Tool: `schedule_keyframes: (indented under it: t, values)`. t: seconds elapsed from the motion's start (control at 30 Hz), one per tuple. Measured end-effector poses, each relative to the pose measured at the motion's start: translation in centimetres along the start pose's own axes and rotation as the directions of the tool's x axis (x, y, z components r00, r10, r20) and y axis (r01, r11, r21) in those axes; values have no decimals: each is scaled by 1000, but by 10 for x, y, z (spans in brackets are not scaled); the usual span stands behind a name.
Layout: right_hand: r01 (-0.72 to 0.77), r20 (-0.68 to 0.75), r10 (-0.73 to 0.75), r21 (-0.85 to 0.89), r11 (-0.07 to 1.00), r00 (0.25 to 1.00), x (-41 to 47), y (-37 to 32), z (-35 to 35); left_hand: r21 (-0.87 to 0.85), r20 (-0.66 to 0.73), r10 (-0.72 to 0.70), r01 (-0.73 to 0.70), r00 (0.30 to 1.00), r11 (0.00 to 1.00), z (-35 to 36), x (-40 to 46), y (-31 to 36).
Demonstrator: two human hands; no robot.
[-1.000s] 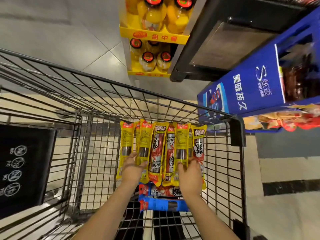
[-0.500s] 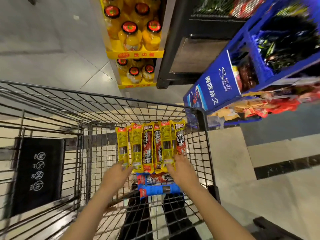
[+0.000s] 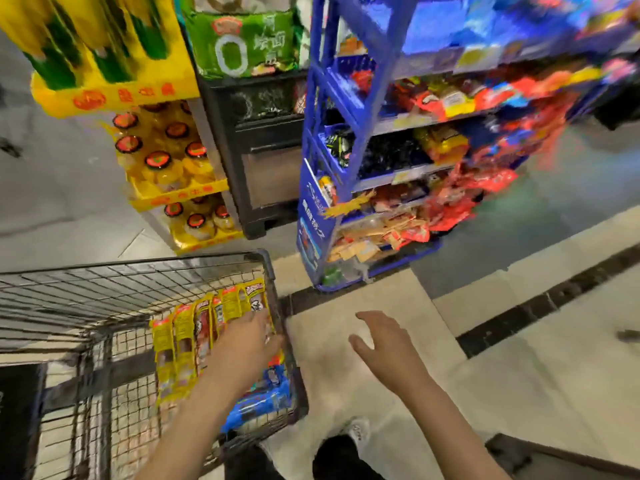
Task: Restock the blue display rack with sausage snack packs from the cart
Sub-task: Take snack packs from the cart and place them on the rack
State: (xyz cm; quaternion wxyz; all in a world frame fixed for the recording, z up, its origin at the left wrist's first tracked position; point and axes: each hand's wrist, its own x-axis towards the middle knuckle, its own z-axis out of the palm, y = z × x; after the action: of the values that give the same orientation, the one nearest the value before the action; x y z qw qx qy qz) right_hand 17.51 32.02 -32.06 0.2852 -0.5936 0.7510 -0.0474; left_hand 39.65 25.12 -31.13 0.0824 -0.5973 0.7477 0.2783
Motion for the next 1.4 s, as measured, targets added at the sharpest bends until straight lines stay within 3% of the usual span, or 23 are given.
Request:
schedule_keyframes:
  t: [0.27,0.4,0.53,0.9,1.17,1.4]
  values:
    - [-232,-207,260,152,961,943,-69,152,-81,12,-21,376,-376,926,926,14,23,204]
    - [-245,-288,302,217,945,909,-71,190,-119,39,-82,512,-511,855,859,0,35,266]
    - [-236,-308,301,230,944,903,-46,211,-158,20,-141,518,-521,844,853,-21,53,307]
    - [-29,-420,102,176,984,902,79,270,-307,-44,-309,401,-435,862,900,-81,152,399]
    - [54,-511,47,181,982,858,146,332,-409,48,-379,522,-547,764,836,-117,202,526]
    - [228,-565,-98,164,960,819,217,398,-499,104,-511,492,-517,705,849,-151,254,619]
